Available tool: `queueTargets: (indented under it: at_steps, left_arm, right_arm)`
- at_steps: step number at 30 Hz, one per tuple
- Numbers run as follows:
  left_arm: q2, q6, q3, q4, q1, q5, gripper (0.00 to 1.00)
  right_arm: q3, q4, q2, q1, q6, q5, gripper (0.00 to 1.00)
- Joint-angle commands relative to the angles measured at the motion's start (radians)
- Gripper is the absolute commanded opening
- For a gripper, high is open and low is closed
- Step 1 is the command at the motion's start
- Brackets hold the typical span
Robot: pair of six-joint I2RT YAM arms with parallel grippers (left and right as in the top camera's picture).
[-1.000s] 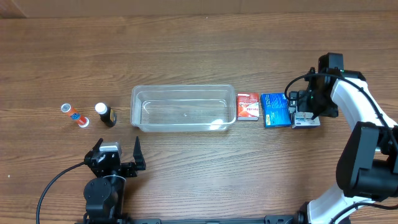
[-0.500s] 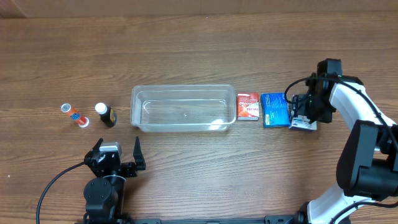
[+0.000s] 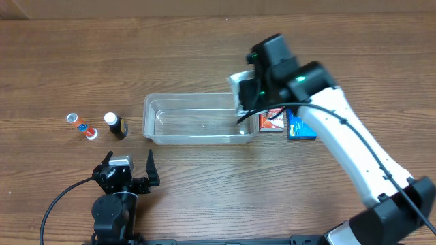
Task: Pack container
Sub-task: 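Carry the white box left and drop it into the container, then move the right gripper back and grasp the blue box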
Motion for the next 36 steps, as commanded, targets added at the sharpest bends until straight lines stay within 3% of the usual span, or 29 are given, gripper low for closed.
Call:
queueTargets:
  at_steps: [1, 8, 14, 17, 20, 24, 27, 32, 36]
  left_arm:
    - [-0.009, -0.007, -0.004, 0.005, 0.004, 0.008, 1.0]
    - [-0.009, -0.007, -0.004, 0.005, 0.004, 0.007, 1.0]
    - [-0.009, -0.007, -0.004, 0.005, 0.004, 0.007, 1.0]
    - [-0.008, -0.007, -0.004, 0.005, 0.003, 0.008, 1.0]
    - [-0.008, -0.007, -0.004, 0.005, 0.004, 0.008, 1.0]
    - [-0.008, -0.007, -0.004, 0.005, 0.003, 0.008, 1.0]
    - [-0.008, -0.007, -0.004, 0.005, 0.003, 0.008, 1.0]
    - [-0.008, -0.007, -0.004, 0.005, 0.003, 0.007, 1.0]
    - [-0.008, -0.007, -0.004, 0.005, 0.003, 0.007, 1.0]
  right_arm:
    - [0.006, -0.011, 0.098, 0.092, 0.163, 0.052, 0.58]
    - [-0.068, 0.03, 0.164, 0.075, 0.187, 0.097, 0.62]
    - [-0.106, 0.113, 0.163, 0.065, 0.076, 0.168, 0.81]
    - [-0.018, 0.042, 0.143, 0.065, 0.035, 0.169, 0.85]
    - [0.068, -0.058, 0.066, -0.008, 0.044, 0.16, 1.0]
    - [0.056, -0.134, 0.017, -0.319, 0.042, 0.071, 1.0]
    - [-0.034, -0.129, 0.018, -0.458, -0.027, 0.072, 1.0]
    - [-0.301, 0.042, 0.02, -0.507, -0.32, 0.032, 1.0]
    - [-0.37, 0.117, 0.085, -0.502, -0.346, -0.011, 1.0]
